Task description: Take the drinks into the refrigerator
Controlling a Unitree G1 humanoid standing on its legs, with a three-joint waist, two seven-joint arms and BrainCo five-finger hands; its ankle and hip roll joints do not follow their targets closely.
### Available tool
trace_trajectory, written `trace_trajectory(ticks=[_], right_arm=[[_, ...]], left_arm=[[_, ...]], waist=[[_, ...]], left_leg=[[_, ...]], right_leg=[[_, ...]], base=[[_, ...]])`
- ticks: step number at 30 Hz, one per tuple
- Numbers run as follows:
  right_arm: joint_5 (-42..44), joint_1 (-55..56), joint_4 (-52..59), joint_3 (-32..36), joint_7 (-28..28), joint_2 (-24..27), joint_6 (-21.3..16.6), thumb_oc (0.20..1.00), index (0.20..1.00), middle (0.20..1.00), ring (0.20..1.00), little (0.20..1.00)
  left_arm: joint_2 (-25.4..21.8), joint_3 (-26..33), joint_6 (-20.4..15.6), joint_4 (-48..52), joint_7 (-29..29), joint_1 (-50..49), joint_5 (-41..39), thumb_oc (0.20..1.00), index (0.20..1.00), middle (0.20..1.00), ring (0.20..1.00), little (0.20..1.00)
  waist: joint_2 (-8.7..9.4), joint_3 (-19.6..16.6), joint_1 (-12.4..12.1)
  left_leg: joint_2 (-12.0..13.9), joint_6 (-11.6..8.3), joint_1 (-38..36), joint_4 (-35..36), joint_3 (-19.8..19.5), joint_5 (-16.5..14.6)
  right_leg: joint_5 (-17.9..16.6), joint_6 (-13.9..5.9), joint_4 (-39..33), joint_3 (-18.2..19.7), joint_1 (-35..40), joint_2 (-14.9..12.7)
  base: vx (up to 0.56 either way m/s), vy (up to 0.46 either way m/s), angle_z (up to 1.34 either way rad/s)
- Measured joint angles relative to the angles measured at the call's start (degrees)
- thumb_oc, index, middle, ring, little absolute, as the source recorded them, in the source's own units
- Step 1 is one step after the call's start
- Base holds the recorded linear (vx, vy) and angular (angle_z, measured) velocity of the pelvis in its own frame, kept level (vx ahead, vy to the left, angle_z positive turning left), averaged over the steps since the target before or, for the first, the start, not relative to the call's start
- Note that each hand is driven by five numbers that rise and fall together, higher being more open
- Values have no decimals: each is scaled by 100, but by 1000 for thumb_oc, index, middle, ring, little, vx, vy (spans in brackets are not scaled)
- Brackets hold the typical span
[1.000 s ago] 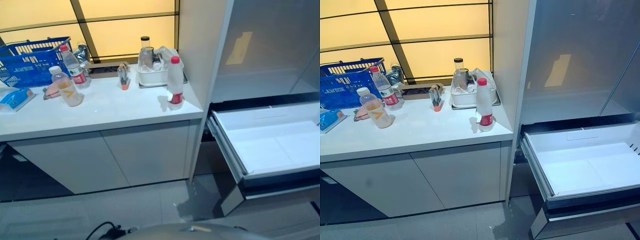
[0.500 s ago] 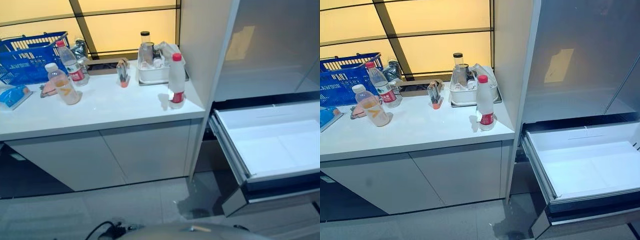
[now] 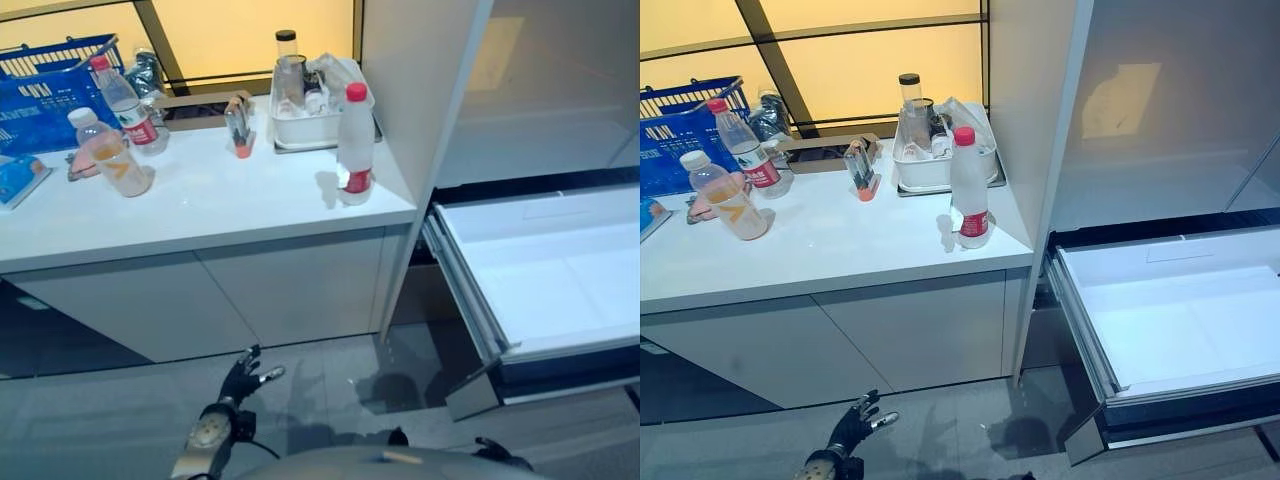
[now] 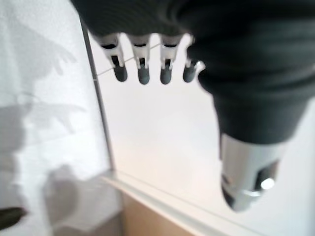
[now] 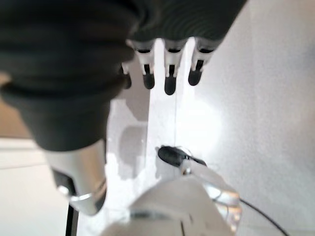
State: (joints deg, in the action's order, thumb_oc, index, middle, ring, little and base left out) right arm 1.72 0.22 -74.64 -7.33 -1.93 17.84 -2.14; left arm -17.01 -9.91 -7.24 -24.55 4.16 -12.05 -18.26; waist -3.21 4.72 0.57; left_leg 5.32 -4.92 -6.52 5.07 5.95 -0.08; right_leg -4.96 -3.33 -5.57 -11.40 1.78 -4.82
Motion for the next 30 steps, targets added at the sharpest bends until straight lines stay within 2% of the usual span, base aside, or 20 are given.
trace_trajectory(ticks=[2,7,10,19,24,30], right_arm=[[0,-62,-2,1,39,28,-1,1000,1000,1000,1000,1000],[0,-225,-77,0,131,33,3,1000,1000,1000,1000,1000],[0,-229,-103,-6,181,39,5,1000,1000,1000,1000,1000],[-7,-233,-312,-104,294,43,8,1000,1000,1000,1000,1000],[-8,-228,-333,-215,298,-20,7,1000,1000,1000,1000,1000],[-9,-188,-454,-216,296,-241,9,1000,1000,1000,1000,1000]], left_arm=[[-198,0,15,774,168,-120,-173,1000,1000,1000,1000,1000],[-710,-10,61,1985,579,-234,-452,1000,1000,1000,1000,1000],[-887,15,27,2431,750,-183,-642,1000,1000,1000,1000,1000],[-1970,-142,21,3911,1196,262,-721,1000,1000,1000,1000,1000],[-1913,-490,-63,4174,1253,676,-856,1000,1000,1000,1000,1000],[-1177,-448,-96,4184,976,816,-1689,1000,1000,1000,1000,1000]], waist=[[1,1,-17],[-14,-12,-11],[-56,-53,-10],[-103,-230,-9],[-79,-346,1],[-36,-367,6]], left_leg=[[-4,12,2,2,-1,-5],[-9,22,-9,2,-4,-6],[-20,8,-33,2,-2,4],[-23,38,-72,32,-3,-21],[-33,35,-73,32,-2,-19],[-45,12,-68,22,5,-1]], right_leg=[[21,-27,0,1,3,-5],[21,-30,0,3,10,-8],[15,-25,-1,5,30,-21],[27,-41,-2,7,96,-29],[26,-43,-1,9,87,-37],[23,-47,0,21,47,-42]], base=[[0,0,0],[0,0,0],[0,0,0],[0,0,0],[0,0,0],[0,0,0]])
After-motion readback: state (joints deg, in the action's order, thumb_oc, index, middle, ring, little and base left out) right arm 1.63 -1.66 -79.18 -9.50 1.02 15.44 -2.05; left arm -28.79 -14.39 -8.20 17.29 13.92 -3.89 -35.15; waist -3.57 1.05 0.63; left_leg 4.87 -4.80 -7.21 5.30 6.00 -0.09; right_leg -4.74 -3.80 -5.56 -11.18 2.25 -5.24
